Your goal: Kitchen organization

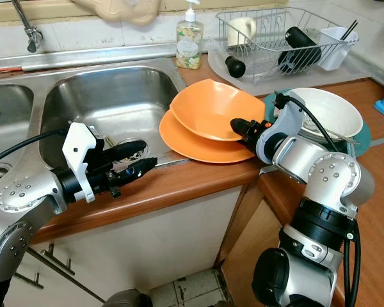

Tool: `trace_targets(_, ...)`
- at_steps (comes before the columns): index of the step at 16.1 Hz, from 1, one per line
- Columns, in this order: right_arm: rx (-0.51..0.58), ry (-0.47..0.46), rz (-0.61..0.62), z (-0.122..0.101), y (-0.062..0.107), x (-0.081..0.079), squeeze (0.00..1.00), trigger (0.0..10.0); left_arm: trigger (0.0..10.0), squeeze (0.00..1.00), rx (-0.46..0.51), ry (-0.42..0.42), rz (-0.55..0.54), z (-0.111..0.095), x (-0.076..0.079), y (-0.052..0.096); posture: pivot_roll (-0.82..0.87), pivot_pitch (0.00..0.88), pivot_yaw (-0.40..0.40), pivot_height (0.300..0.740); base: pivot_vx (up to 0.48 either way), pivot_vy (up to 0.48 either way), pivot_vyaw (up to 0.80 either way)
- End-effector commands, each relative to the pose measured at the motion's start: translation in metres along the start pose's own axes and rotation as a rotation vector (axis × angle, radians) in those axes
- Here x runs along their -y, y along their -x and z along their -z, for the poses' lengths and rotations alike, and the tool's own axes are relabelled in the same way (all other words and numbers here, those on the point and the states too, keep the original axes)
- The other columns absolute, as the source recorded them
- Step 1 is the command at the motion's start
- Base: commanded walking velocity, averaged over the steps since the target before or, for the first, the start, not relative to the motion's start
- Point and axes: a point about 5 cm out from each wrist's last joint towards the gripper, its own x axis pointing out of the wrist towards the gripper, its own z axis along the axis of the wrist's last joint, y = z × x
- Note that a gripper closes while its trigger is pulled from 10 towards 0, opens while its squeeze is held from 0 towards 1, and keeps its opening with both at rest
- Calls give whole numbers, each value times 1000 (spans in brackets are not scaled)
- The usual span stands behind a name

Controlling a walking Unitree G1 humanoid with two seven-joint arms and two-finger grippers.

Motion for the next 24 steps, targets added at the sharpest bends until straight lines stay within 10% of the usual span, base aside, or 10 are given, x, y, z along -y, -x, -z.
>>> trace_targets(1, 13, -9, -5, -4, -1, -3, 0, 0, 10000, 0, 12, -17, 10, -5, 3, 0, 13, 0, -17, 716, 0, 0, 0)
trace_targets(16, 46, -26, 8, -10, -3, -1, 0, 0, 10000, 0, 27, -40, -33, -11, -5, -4, 8, 0, -9, 716, 0, 0, 0)
trace_targets(24, 319, 28, -269, -56, 22, -30, 0, 0, 10000, 0, 103, -6, -156, -19, -21, -5, 3, 0, -3, 716, 0, 0, 0)
